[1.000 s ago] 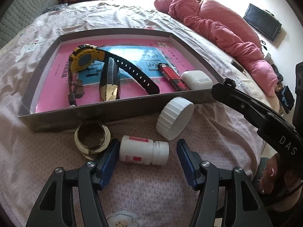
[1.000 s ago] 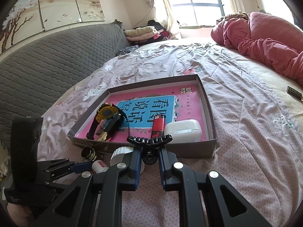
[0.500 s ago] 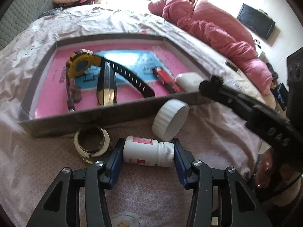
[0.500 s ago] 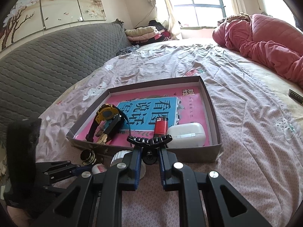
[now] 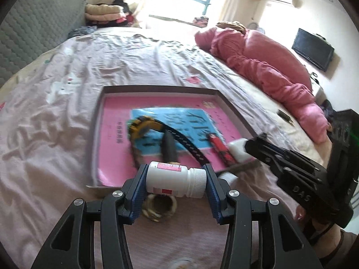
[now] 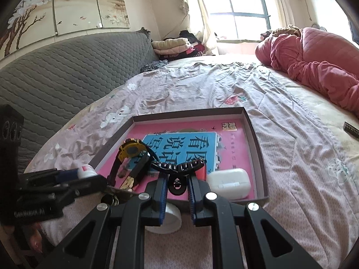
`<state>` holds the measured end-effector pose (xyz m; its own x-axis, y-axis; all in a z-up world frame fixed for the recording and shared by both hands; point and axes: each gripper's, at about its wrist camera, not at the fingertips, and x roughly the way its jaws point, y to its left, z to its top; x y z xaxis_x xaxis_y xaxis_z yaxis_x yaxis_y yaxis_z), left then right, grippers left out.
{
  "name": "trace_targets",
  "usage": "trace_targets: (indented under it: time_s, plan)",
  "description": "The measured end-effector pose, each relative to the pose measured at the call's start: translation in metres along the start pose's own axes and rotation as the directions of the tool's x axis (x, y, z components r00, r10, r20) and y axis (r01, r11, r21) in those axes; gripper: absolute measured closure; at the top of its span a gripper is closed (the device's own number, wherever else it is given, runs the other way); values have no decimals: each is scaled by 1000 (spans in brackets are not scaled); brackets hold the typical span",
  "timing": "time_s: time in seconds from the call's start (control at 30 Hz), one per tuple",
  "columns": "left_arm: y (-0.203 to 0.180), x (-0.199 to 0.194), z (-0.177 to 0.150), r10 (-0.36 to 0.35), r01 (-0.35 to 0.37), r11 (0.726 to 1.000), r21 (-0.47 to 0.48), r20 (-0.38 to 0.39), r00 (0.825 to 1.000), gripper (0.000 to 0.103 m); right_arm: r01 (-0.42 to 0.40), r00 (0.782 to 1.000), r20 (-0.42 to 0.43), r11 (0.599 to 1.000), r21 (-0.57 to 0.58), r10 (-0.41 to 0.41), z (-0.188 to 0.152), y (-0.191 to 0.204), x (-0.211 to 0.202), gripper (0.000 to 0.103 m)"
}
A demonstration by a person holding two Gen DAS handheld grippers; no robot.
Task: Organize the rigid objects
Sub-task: 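Carry the pill bottle over the box with the left gripper while the right carries the clip, then lower the white pill bottle into the box and open the left gripper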
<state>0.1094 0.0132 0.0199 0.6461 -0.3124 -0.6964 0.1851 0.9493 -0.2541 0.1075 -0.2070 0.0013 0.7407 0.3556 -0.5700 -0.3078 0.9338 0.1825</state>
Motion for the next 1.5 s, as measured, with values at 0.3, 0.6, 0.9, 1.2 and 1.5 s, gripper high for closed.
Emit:
trace_targets:
  time_s: [0.3, 0.6, 0.9, 1.2, 1.5]
  plan:
    - [36, 15, 13, 73, -73, 997, -31, -6, 997, 53, 15, 1000, -24, 1000, -3, -15, 8, 1, 16, 86]
    - [44, 33, 14, 134, -135, 990, -31, -46, 990, 53, 19, 999, -38, 1000, -8, -20, 11, 2, 26, 86]
    - [48, 45, 13, 158, -160, 987, -28, -66, 985, 53, 20, 998, -57, 1000, -14, -20, 10, 3, 33, 86]
    - [45, 50, 12, 172, -174, 985, -17, -70, 983, 53, 31, 995, -89, 999, -27, -33, 10, 5, 42, 86]
    - [45, 46, 11, 194, -196, 980, -31, -56, 979, 53, 30, 995, -94, 999, -35, -33, 10, 6, 42, 86]
